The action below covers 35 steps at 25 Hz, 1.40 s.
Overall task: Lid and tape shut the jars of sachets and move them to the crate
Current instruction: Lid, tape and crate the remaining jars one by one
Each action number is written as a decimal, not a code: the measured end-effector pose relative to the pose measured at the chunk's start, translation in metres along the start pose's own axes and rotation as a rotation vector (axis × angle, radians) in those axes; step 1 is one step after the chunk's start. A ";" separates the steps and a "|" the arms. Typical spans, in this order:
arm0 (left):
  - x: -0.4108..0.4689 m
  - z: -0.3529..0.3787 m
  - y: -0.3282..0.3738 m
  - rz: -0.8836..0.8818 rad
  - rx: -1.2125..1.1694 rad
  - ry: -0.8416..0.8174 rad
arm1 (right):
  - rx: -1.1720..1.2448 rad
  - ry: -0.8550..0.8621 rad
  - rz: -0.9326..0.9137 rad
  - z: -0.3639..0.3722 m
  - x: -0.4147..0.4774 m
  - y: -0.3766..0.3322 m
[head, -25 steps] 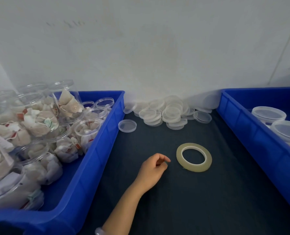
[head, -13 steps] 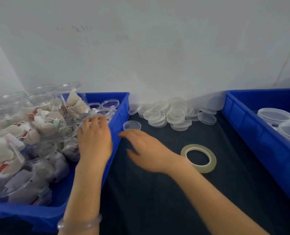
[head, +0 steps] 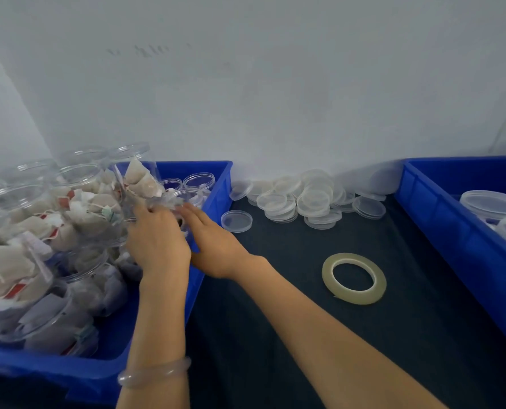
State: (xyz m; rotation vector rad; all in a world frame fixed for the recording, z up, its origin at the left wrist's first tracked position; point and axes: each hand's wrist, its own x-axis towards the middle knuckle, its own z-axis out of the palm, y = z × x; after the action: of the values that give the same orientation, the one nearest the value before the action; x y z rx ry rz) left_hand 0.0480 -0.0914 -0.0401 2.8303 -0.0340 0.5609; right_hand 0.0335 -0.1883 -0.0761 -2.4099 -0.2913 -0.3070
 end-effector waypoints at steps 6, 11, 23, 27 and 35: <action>-0.019 -0.018 0.026 0.319 -0.309 0.360 | 0.033 0.610 -0.218 -0.010 -0.018 -0.008; -0.046 0.021 0.049 0.452 -0.596 0.091 | 0.090 0.652 0.137 -0.023 -0.059 0.044; 0.003 0.168 0.058 0.542 -0.238 -0.453 | 0.289 0.601 0.270 0.000 -0.120 0.117; 0.020 0.183 0.057 0.531 -0.136 -0.474 | 0.386 0.540 0.281 0.003 -0.121 0.125; -0.017 0.158 0.044 0.640 -0.316 -0.221 | 0.510 0.576 0.279 0.003 -0.121 0.126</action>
State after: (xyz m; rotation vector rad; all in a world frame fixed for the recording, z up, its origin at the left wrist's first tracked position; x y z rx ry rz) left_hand 0.0878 -0.1743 -0.1775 2.5146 -0.9978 0.3137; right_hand -0.0450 -0.2953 -0.1899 -1.7406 0.2078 -0.6836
